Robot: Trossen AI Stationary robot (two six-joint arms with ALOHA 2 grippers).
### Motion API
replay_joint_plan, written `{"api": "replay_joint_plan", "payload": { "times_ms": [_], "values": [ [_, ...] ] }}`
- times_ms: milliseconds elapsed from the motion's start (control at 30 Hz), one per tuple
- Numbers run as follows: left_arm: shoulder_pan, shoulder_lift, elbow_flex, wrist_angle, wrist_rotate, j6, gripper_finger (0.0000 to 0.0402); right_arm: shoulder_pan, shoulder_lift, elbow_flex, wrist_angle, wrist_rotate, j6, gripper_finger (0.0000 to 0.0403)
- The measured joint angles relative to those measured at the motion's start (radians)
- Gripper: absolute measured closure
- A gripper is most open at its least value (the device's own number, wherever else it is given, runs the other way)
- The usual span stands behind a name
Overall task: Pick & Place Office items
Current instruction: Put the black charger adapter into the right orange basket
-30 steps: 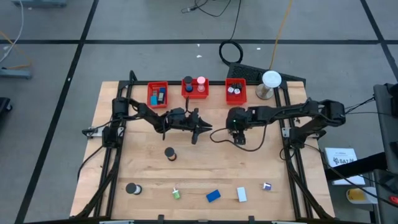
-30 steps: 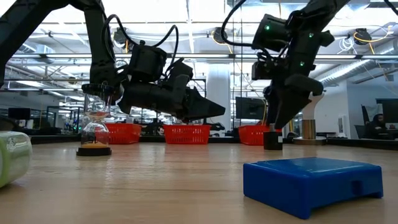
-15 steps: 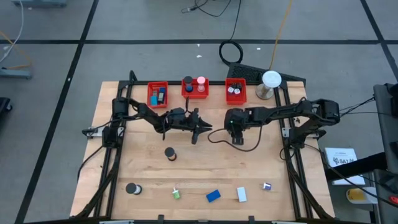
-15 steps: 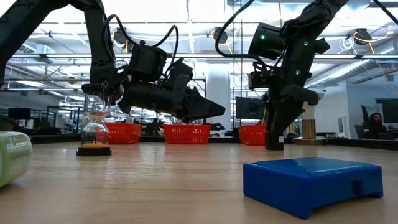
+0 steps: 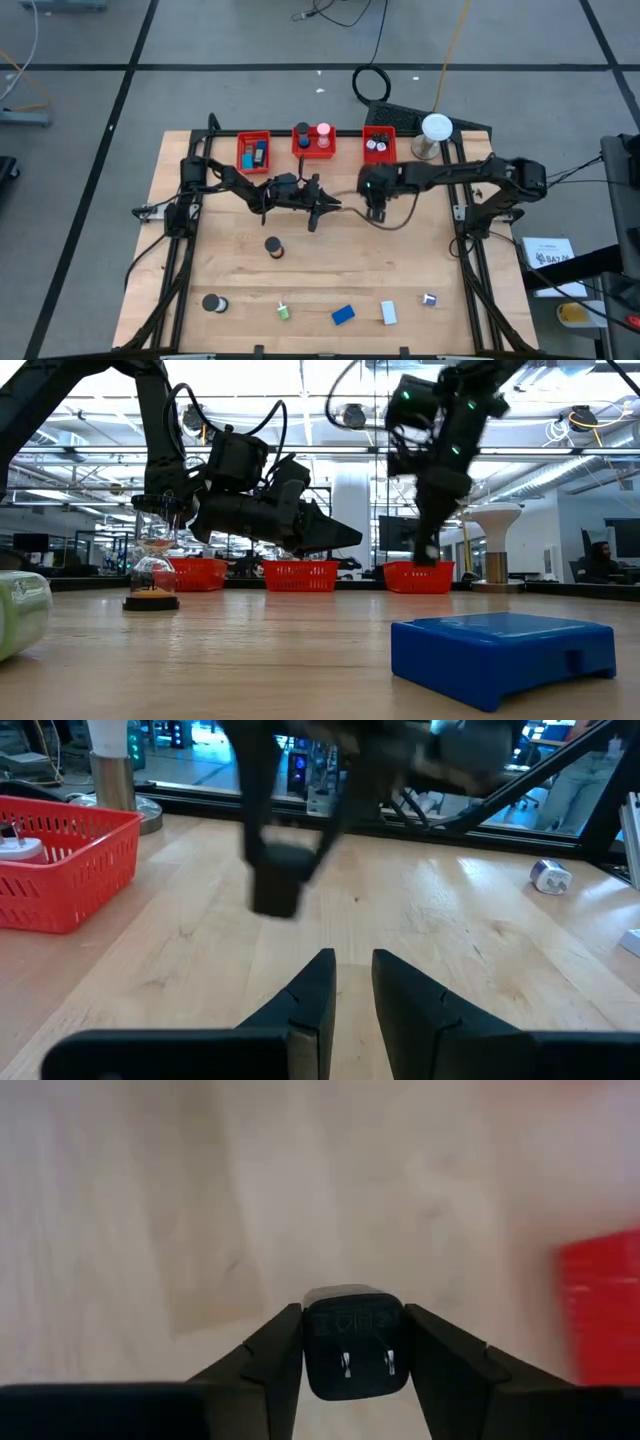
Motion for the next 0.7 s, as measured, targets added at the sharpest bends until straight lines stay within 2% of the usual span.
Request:
{"api": "replay_joint_plan", "payload": {
  "times_ms": [200, 300, 467, 567, 700],
  "values": [
    [0.000, 0.000, 0.000, 0.000, 0.000, 0.000, 0.0334, -0.108, 0.000, 0.216, -0.083, 0.001, 0.014, 0.0262],
    [0.000, 0.000, 0.000, 0.000, 0.000, 0.000, 0.0334, -0.187, 0.010, 0.295, -0.115, 0.048, 0.006, 0.0258],
    [0.000, 0.000, 0.000, 0.000, 0.000, 0.000, 0.0334, -0.320, 0.024, 0.307, -0.149, 0.075, 0.005, 0.0258],
    [0.000, 0.000, 0.000, 0.000, 0.000, 0.000, 0.0334, -0.376, 0.046, 0.296, -0.167, 0.071, -0.068, 0.0262],
    [0.000, 0.000, 0.000, 0.000, 0.000, -0.001, 0.0334, -0.433, 0.086, 0.281, -0.124, -0.006, -0.148, 0.0254]
  ]
}}
